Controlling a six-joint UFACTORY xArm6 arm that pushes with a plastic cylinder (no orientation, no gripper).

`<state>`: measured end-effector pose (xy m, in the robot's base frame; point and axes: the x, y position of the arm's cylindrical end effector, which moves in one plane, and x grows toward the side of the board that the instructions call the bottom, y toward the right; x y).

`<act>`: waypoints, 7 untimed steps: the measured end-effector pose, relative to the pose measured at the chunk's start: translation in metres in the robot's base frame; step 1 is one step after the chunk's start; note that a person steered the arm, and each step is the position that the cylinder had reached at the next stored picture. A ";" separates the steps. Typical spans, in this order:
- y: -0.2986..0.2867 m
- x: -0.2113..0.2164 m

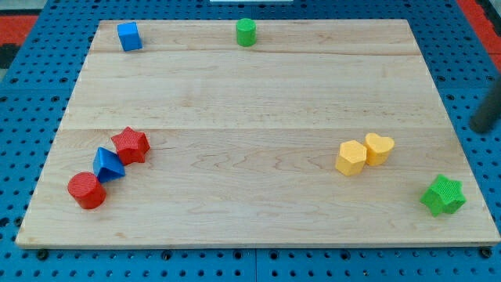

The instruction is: Slide the green star between the yellow hexagon and yellow heart

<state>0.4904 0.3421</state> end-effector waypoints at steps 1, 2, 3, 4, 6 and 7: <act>-0.026 0.066; -0.100 0.078; -0.088 0.089; -0.110 0.107; -0.187 0.052; -0.183 0.040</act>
<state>0.5304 0.1594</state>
